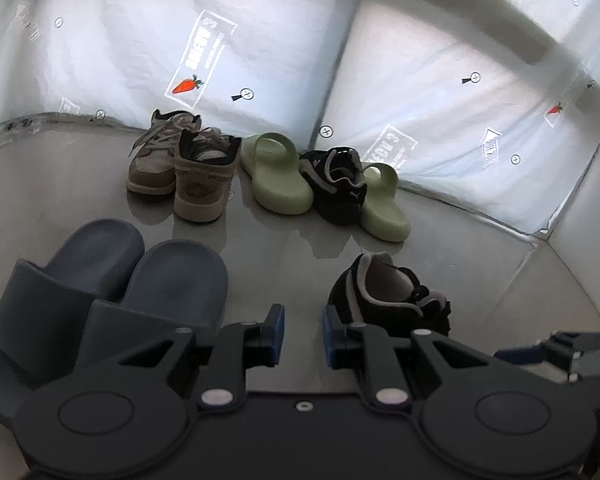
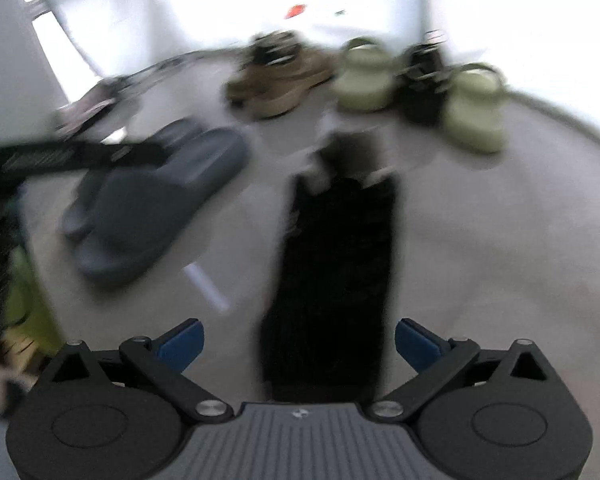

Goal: Organize scattered shoes
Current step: 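Carry the black sneaker beside the grey slides and stand it upright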

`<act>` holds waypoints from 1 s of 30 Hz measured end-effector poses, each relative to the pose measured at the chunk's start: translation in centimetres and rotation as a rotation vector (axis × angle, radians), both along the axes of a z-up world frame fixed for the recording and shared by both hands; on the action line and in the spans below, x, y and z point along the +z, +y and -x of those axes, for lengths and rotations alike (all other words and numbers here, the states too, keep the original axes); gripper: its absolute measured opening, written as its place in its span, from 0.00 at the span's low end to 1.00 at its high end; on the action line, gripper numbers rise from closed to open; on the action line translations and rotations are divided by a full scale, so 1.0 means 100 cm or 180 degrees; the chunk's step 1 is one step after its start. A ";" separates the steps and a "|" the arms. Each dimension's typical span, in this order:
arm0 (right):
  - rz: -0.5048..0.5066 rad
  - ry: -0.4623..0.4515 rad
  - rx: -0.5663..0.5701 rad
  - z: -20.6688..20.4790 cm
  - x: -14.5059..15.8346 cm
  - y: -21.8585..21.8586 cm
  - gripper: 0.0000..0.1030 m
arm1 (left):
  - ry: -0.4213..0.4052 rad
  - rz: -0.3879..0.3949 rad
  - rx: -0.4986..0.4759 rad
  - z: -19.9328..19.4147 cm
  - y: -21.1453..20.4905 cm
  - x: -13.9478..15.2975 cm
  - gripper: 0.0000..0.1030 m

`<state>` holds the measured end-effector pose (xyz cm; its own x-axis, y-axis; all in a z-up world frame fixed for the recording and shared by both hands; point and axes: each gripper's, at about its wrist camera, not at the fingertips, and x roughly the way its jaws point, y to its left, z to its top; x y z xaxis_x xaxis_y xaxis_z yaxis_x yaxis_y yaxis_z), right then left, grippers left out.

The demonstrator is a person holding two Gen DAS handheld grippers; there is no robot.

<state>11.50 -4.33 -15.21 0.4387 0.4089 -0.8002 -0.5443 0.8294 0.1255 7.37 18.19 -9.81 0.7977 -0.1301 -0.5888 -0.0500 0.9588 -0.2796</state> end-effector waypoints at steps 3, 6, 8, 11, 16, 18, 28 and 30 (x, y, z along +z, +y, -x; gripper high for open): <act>0.0179 -0.0108 -0.0118 -0.012 -0.002 -0.005 0.98 | 0.0001 0.0009 0.0015 0.002 0.004 -0.001 0.19; 0.0151 -0.0068 -0.0161 -0.022 -0.011 -0.005 0.98 | 0.0001 0.0012 0.0038 0.002 0.008 -0.001 0.19; 0.0100 0.0014 -0.0169 -0.030 -0.023 -0.001 0.98 | -0.0007 -0.0005 0.0047 0.004 0.011 -0.001 0.19; 0.0057 0.0081 -0.0180 -0.037 -0.033 0.009 0.94 | -0.0014 -0.0035 0.0071 0.007 0.017 0.000 0.19; 0.0153 0.0022 0.0063 -0.030 -0.033 0.043 0.84 | 0.0017 -0.0021 0.0189 0.010 0.034 -0.003 0.19; 0.0200 -0.0001 0.0169 -0.028 -0.033 0.053 0.84 | 0.0018 -0.0026 0.0224 0.011 0.041 -0.003 0.19; 0.0159 0.0291 -0.0109 -0.041 -0.030 0.104 0.84 | 0.0051 -0.0116 0.0337 0.021 0.084 -0.007 0.19; 0.0119 0.0342 -0.0119 -0.044 -0.029 0.115 0.83 | 0.0061 -0.0160 0.0355 0.024 0.094 -0.007 0.19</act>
<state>15.90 7.21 -18.14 0.3639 0.3629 -0.8579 -0.4979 0.8542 0.1501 4.93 27.57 -10.47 0.7941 -0.0111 -0.6076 -0.1621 0.9597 -0.2294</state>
